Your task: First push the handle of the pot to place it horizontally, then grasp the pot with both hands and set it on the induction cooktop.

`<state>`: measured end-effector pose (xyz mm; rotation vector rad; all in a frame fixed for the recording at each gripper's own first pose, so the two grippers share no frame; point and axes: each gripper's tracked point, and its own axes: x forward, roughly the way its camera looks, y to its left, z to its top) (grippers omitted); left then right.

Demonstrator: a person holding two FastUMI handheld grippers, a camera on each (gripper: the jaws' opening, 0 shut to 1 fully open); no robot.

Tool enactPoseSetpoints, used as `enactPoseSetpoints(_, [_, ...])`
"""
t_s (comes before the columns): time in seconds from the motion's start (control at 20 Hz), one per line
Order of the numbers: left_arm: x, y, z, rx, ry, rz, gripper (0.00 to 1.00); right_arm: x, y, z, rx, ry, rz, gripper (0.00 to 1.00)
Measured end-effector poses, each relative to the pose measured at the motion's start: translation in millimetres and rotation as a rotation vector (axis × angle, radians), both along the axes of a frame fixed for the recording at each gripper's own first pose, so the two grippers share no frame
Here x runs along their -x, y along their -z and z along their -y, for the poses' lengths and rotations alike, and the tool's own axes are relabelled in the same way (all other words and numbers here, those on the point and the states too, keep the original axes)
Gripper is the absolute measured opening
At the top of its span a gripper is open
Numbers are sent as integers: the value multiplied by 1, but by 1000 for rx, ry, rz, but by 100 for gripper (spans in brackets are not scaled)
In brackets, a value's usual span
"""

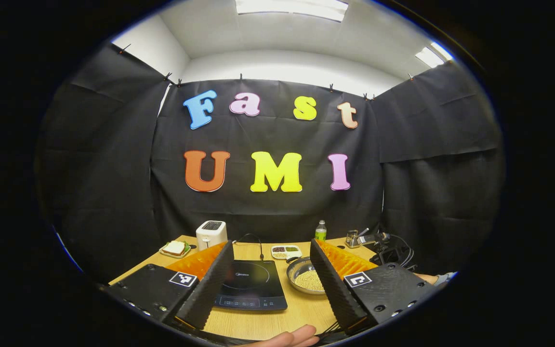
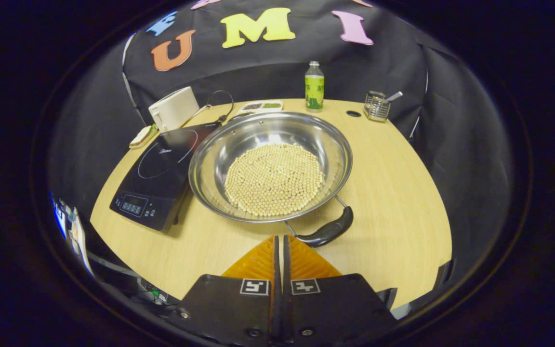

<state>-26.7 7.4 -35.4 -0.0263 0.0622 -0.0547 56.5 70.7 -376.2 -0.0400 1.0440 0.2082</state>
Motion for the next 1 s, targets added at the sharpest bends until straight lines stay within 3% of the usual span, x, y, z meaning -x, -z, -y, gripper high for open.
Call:
enactPoseSetpoints(0.7, [-8,2,-2,13,3,27,95,-20,-2,20,22,-53,-21,4])
enactPoseSetpoints(1.0, [-23,16,21,27,57,-3,95,-36,-2,36,32,-114,-11,4])
